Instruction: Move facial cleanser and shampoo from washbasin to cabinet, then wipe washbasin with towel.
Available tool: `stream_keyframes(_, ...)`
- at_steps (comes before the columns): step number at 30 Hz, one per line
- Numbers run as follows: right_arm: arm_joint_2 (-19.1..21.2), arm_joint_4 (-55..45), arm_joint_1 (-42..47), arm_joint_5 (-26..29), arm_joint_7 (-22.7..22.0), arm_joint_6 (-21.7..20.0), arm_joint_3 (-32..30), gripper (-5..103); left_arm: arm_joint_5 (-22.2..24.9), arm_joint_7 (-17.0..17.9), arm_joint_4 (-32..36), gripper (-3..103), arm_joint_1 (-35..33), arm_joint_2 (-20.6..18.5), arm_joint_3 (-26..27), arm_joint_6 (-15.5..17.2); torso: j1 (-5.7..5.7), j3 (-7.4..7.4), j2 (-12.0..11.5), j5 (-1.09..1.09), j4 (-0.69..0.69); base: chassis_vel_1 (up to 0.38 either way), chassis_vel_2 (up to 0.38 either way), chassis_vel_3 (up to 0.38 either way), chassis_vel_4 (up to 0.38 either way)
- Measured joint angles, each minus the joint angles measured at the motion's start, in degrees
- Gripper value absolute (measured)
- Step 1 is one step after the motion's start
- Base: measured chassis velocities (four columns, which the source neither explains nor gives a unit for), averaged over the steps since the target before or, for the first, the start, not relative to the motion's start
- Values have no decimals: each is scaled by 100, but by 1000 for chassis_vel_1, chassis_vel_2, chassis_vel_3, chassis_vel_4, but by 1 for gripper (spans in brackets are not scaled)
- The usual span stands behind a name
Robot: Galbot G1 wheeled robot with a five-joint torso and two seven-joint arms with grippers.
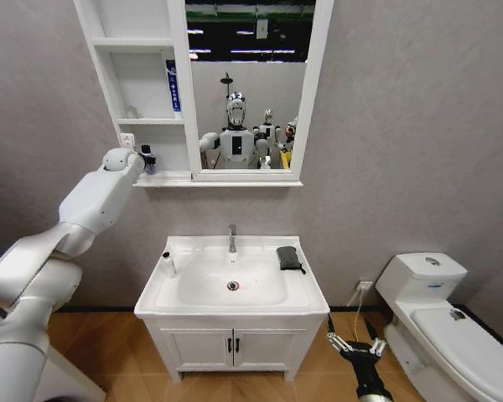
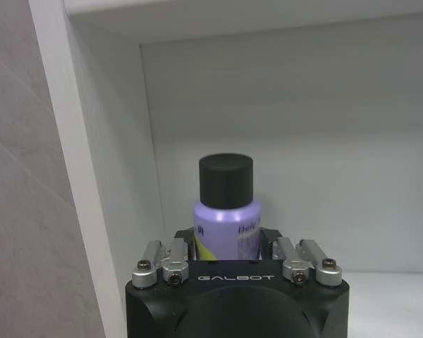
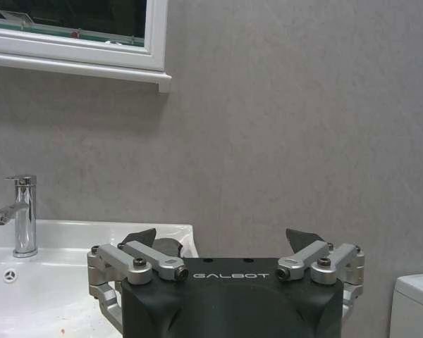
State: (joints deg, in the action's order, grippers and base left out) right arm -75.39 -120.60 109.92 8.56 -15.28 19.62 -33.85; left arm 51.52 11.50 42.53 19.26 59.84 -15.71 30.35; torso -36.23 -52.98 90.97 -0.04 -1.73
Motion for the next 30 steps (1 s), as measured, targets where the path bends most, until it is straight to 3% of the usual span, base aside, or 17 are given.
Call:
stream_keyframes(2,0,-3,-1,5,-50,0,-4,100,13,5,48,57,-34,-20,31,-1,-1,0,0,1,0,0,0,0,0)
stream_keyframes(6,-2,-27,17,5,-62,1,-12,100,112,7,316,68,-147,-154,62,-13,-1,0,0,1,-1,0,0,0,0)
stream_keyframes(8,-7,-48,33,-7,-63,5,-15,100,303,69,804,84,-373,-387,167,8,-1,0,0,1,-1,0,0,0,0)
stream_keyframes(12,-12,-87,41,-19,-64,6,-8,100,458,236,1368,89,-648,-684,353,109,-1,0,0,1,-2,0,0,0,0)
stream_keyframes(13,-14,-125,46,-25,-65,5,-5,100,624,372,1922,97,-951,-1009,554,197,-1,0,0,0,-3,0,0,0,0)
stream_keyframes(15,-13,-158,68,-26,-70,4,-14,100,814,499,2753,99,-1471,-1569,881,242,-2,0,0,1,0,0,0,0,0)
stream_keyframes(16,-13,-158,68,-26,-70,4,-14,100,814,499,2753,99,-1471,-1569,881,242,-2,0,0,1,0,0,0,0,0)
stream_keyframes(17,-12,-169,83,-29,-70,4,-23,100,893,530,3387,100,-1954,-1927,1141,208,1,1,0,-2,7,0,0,0,0)
stream_keyframes(18,-12,-182,96,-35,-71,4,-27,100,919,474,3891,100,-2395,-2213,1403,42,0,1,0,-5,5,0,0,0,0)
stream_keyframes(20,-15,-190,100,-42,-71,3,-26,100,943,326,4283,100,-2837,-2444,1646,-157,1,1,1,3,3,0,0,0,0)
stream_keyframes(22,-35,-209,102,-82,-73,-7,0,100,802,-379,4922,100,-3998,-2910,2087,-825,2,1,1,-4,3,0,0,0,0)
stream_keyframes(23,-35,-209,102,-82,-73,-7,0,100,802,-379,4922,100,-3998,-2910,2087,-825,2,1,1,-4,3,0,0,0,0)
stream_keyframes(24,-52,-232,106,-102,-74,-16,22,100,621,-596,5107,100,-4546,-3061,2257,-1149,1,1,1,-3,1,0,0,0,0)
stream_keyframes(25,-64,-247,110,-116,-74,-25,39,100,472,-714,5241,100,-5105,-3117,2448,-1412,2,1,1,4,1,0,0,0,0)
stream_keyframes(26,-64,-247,110,-116,-74,-25,39,100,472,-714,5241,100,-5105,-3117,2448,-1412,2,1,1,4,1,0,0,0,0)
stream_keyframes(27,-71,-254,115,-131,-75,-30,46,100,356,-749,5328,100,-5547,-3098,2644,-1609,1,1,1,2,1,0,0,0,0)
stream_keyframes(30,-92,-264,128,-148,-75,-31,47,100,-51,-761,5460,100,-6640,-2813,3138,-2015,0,0,1,2,-1,0,0,0,0)
